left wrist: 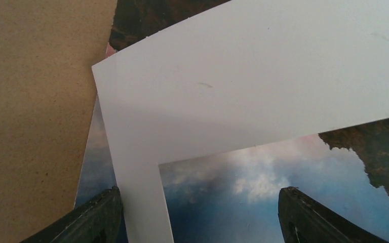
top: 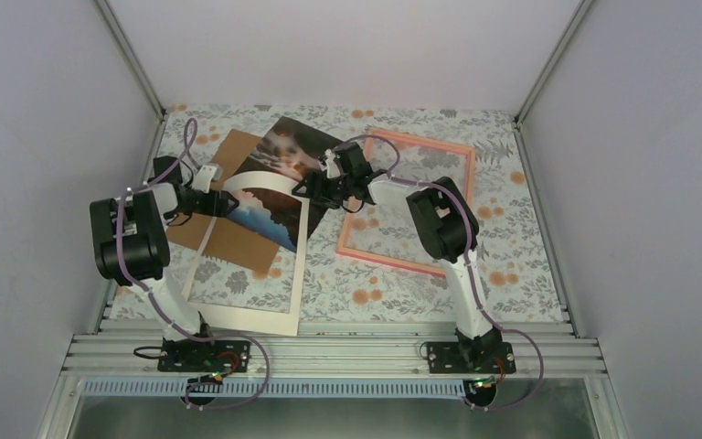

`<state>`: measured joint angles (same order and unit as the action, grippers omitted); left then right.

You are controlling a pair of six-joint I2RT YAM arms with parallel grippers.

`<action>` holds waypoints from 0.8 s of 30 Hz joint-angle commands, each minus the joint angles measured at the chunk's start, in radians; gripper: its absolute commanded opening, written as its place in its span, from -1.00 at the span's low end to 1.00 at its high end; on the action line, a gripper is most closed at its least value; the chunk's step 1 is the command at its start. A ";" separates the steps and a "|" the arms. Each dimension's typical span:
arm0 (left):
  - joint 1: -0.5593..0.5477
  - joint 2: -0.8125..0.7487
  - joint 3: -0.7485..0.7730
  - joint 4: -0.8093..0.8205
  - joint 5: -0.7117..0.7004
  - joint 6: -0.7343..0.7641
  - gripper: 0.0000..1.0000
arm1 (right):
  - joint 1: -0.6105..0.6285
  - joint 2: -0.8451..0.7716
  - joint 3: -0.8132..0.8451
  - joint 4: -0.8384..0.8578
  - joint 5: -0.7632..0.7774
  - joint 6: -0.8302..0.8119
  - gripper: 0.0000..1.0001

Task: Put the photo into the frame

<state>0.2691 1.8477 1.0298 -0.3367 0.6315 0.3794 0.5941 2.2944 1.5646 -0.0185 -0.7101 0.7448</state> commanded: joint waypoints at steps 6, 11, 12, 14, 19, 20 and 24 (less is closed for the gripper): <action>-0.162 -0.097 -0.109 0.270 -0.295 -0.064 0.55 | 0.009 0.066 -0.009 -0.045 -0.019 -0.005 0.68; -0.268 -0.152 -0.192 0.446 -0.446 -0.027 0.55 | 0.009 0.076 -0.001 -0.064 -0.031 -0.017 0.66; -0.287 -0.160 -0.201 0.477 -0.471 -0.020 0.55 | 0.008 0.078 -0.003 -0.067 -0.032 -0.019 0.65; -0.317 -0.173 -0.207 0.519 -0.500 -0.006 0.54 | 0.008 0.078 -0.007 -0.070 -0.038 -0.025 0.62; -0.344 -0.154 -0.139 0.533 -0.561 -0.033 0.48 | 0.006 0.064 -0.028 -0.071 -0.042 -0.034 0.61; -0.344 -0.147 -0.125 0.531 -0.570 -0.036 0.45 | 0.004 0.060 -0.031 -0.072 -0.043 -0.034 0.61; -0.344 -0.134 -0.076 0.501 -0.609 -0.043 0.17 | -0.005 0.046 -0.036 -0.083 -0.043 -0.047 0.61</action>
<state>-0.0742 1.7065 0.8959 0.1349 0.0792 0.3458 0.5934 2.3123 1.5688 -0.0071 -0.7582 0.7197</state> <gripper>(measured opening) 0.648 0.805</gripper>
